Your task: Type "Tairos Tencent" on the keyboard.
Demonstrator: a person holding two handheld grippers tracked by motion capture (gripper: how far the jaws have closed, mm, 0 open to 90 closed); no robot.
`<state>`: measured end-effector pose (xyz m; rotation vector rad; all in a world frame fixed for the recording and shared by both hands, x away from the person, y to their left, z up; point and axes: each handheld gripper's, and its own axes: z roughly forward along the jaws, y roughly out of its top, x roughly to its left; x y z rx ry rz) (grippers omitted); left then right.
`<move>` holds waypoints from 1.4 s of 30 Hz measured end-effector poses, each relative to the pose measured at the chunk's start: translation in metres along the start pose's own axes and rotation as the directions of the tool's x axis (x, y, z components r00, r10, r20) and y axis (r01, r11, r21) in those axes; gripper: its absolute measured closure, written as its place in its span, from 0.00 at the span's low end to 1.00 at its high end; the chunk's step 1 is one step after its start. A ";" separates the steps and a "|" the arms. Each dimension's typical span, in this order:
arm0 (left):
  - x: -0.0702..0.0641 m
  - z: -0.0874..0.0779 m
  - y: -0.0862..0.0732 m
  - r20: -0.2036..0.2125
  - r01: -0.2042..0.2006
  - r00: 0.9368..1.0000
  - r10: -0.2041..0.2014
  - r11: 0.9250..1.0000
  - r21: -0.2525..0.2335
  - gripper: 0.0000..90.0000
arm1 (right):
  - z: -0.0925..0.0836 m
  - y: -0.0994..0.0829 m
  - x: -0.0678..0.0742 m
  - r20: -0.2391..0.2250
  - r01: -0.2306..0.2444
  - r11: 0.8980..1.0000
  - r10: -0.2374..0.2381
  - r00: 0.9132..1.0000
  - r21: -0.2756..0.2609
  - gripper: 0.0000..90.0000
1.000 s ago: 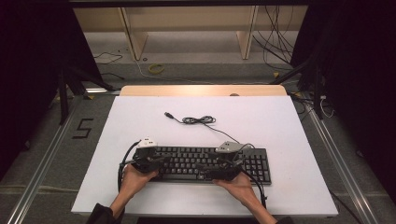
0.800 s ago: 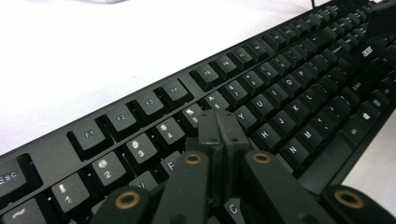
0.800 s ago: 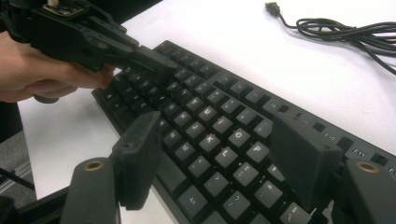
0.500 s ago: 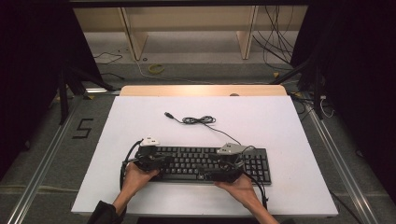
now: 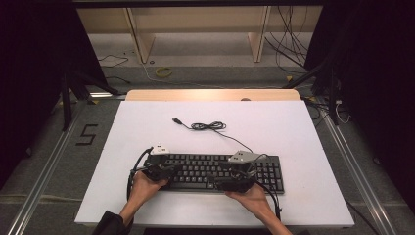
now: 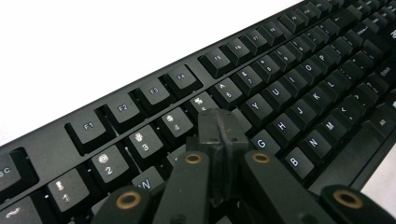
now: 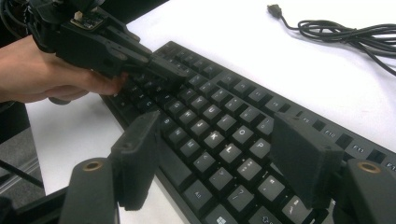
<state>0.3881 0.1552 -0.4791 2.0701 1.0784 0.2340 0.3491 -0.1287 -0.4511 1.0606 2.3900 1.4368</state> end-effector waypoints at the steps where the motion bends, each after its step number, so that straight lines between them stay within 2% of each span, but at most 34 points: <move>1: 0.000 0.000 0.000 0.002 0.005 1.000 -0.005 1.000 -0.002 1.00 | 0.000 0.000 0.000 -0.001 0.001 1.000 -0.001 1.000 0.000 0.38; 9: 0.001 -0.005 0.002 0.013 0.019 1.000 -0.019 1.000 -0.022 0.99 | 0.000 0.000 0.000 -0.001 -0.001 1.000 0.001 1.000 -0.001 0.38; 14: 0.001 -0.011 0.004 0.042 0.035 0.999 -0.033 0.999 -0.042 0.90 | 0.001 0.000 0.000 -0.003 0.000 1.000 0.000 1.000 0.001 0.38; 18: 0.001 -0.015 0.004 0.076 0.055 0.996 -0.050 0.997 -0.061 0.78 | 0.001 0.001 0.000 -0.001 0.000 1.000 0.000 1.000 -0.003 0.38; 22: 0.001 -0.018 0.004 0.086 0.062 0.995 -0.057 0.996 -0.060 0.62 | 0.002 0.002 -0.001 0.001 0.001 1.000 -0.001 1.000 -0.005 0.38; 25: 0.002 -0.019 0.003 0.122 0.077 0.990 -0.070 0.995 -0.056 0.54 | 0.003 0.003 -0.001 0.000 -0.004 1.000 0.004 1.000 -0.002 0.39; 32: 0.002 -0.024 0.002 0.148 0.084 0.986 -0.071 0.993 -0.085 0.37 | 0.006 0.005 -0.001 0.001 -0.004 1.000 0.004 1.000 0.000 0.39; 42: 0.000 -0.033 -0.001 0.151 0.085 0.986 -0.067 0.990 -0.115 0.35 | 0.013 0.010 -0.004 0.006 -0.003 1.000 0.003 1.000 0.018 0.44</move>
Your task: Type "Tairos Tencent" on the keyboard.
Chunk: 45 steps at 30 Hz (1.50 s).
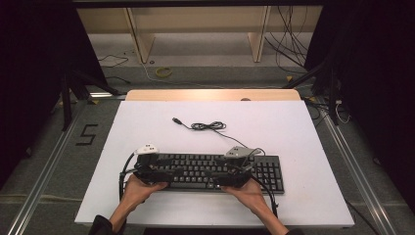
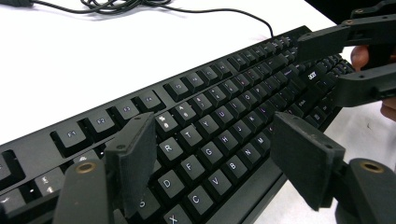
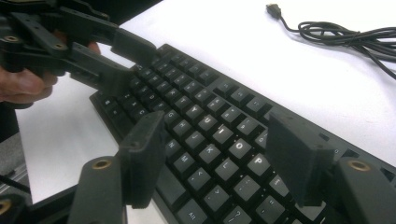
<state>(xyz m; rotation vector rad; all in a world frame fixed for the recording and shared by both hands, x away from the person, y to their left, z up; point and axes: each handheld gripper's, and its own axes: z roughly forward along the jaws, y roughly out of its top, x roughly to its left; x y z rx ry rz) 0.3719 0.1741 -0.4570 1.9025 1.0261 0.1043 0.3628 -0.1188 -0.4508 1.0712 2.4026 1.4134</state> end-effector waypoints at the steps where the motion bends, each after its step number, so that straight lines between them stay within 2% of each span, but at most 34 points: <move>1: 0.000 0.000 0.000 0.000 0.002 1.000 -0.002 1.000 -0.004 0.35 | 0.001 0.000 0.000 -0.001 -0.001 1.000 0.001 1.000 0.001 0.45; 12: -0.003 -0.006 -0.003 0.000 -0.008 1.000 0.008 1.000 -0.024 0.32 | 0.012 0.003 -0.004 0.010 -0.009 0.999 0.009 1.000 0.039 0.53; 19: -0.003 -0.010 -0.005 -0.003 -0.011 1.000 0.011 0.999 -0.042 0.31 | 0.016 0.006 -0.005 0.017 -0.002 0.999 0.001 1.000 0.051 0.66; 20: -0.003 -0.011 -0.006 -0.004 -0.013 1.000 0.012 0.999 -0.048 0.31 | 0.018 0.007 -0.005 0.017 0.002 0.999 -0.003 1.000 0.053 0.71; 24: -0.003 -0.014 -0.008 -0.006 -0.016 1.000 0.016 0.999 -0.052 0.31 | 0.021 0.008 -0.004 0.027 0.005 0.998 -0.007 1.000 0.061 0.80; 33: -0.003 -0.017 -0.012 -0.010 -0.028 1.000 0.027 0.997 -0.069 0.30 | 0.033 0.007 -0.005 0.049 0.022 0.995 -0.026 0.998 0.095 0.94; 39: -0.003 -0.019 -0.014 -0.012 -0.038 0.999 0.037 0.996 -0.082 0.29 | 0.037 0.006 -0.008 0.068 0.016 0.993 -0.024 0.997 0.119 1.00; 45: -0.002 -0.021 -0.016 -0.019 -0.033 0.999 0.032 0.996 -0.084 0.29 | 0.040 0.005 -0.009 0.072 0.013 0.991 -0.023 0.997 0.134 1.00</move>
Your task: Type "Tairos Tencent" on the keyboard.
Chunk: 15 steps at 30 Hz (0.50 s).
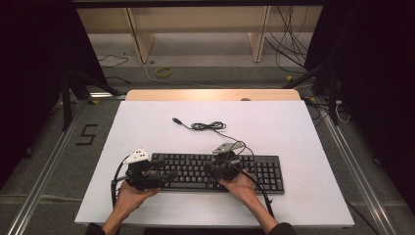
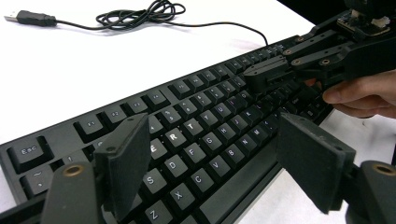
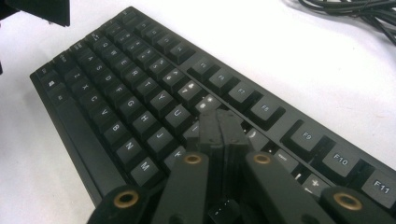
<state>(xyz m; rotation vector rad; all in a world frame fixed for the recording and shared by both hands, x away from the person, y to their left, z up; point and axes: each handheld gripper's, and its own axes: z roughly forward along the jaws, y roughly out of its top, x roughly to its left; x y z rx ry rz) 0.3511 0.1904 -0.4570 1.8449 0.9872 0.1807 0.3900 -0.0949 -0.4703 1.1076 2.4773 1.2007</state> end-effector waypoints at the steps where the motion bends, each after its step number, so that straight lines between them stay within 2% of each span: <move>1: 0.000 0.000 0.000 0.000 0.000 1.000 0.000 1.000 0.000 0.29 | 0.001 0.000 0.000 0.000 0.002 1.000 -0.002 1.000 0.002 1.00; 15: 0.000 -0.005 -0.003 -0.004 0.008 1.000 -0.009 1.000 -0.019 0.29 | 0.003 -0.002 -0.001 0.004 0.000 1.000 0.000 1.000 0.017 1.00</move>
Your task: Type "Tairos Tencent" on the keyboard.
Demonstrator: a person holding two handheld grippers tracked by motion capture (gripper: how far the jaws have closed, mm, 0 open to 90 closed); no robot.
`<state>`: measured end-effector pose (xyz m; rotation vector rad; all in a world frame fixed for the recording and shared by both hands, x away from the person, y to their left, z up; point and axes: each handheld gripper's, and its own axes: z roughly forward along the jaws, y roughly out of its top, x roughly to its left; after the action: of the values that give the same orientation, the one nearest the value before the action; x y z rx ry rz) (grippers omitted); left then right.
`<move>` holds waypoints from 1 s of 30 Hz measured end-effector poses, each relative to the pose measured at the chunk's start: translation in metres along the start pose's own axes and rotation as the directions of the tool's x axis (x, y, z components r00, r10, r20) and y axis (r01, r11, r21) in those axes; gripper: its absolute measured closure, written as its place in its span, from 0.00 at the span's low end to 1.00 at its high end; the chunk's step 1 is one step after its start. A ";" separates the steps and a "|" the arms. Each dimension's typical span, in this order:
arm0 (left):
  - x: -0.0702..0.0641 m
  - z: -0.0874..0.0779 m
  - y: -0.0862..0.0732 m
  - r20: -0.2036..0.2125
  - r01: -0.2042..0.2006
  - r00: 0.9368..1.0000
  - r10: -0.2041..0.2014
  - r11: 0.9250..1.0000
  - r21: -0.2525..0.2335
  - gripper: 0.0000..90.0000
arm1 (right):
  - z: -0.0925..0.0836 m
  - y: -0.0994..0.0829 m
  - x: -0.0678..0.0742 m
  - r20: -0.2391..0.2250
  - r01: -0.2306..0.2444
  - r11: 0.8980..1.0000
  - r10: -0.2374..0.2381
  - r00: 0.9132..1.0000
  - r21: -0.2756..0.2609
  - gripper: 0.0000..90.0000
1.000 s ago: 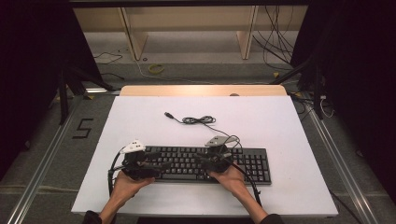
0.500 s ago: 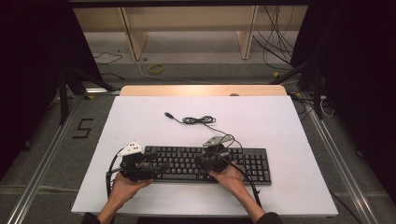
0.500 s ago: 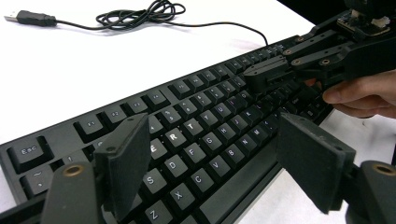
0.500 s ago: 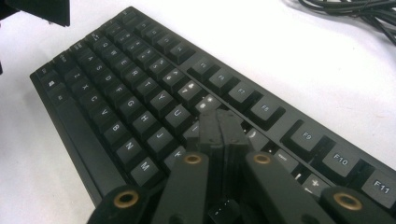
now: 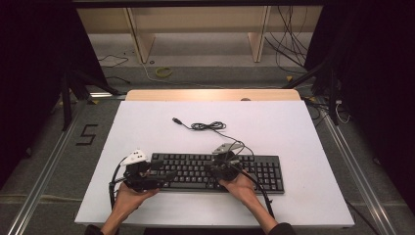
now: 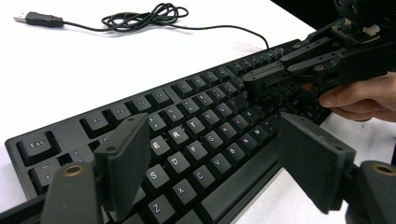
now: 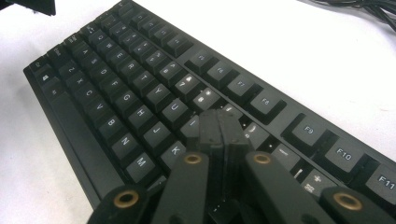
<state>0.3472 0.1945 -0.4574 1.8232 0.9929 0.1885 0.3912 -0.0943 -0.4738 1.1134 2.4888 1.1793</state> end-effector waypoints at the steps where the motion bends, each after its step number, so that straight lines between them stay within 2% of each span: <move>1: 0.000 0.000 0.000 0.000 0.000 1.000 0.000 1.000 0.000 0.29 | 0.000 0.000 0.000 0.001 -0.001 1.000 0.001 1.000 0.001 1.00; 15: 0.001 0.000 -0.001 -0.002 -0.002 1.000 0.002 1.000 -0.001 0.30 | 0.004 -0.002 0.000 0.008 0.004 1.000 -0.005 1.000 0.020 1.00; 19: 0.001 0.000 -0.001 -0.002 -0.001 1.000 0.001 1.000 -0.001 0.30 | 0.005 -0.004 0.002 0.015 0.010 1.000 -0.010 1.000 0.011 1.00; 25: 0.002 0.000 -0.001 -0.005 0.000 1.000 0.000 1.000 -0.001 0.30 | 0.004 -0.004 0.002 0.014 -0.002 1.000 0.002 1.000 0.012 1.00; 30: 0.004 0.000 -0.002 -0.013 0.004 1.000 -0.004 1.000 0.000 0.30 | -0.004 -0.003 -0.001 -0.002 -0.032 0.999 0.032 0.999 -0.031 0.97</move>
<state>0.3493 0.1974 -0.4601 1.8216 1.0060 0.1984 0.3885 -0.0993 -0.4734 1.1486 2.4543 1.2226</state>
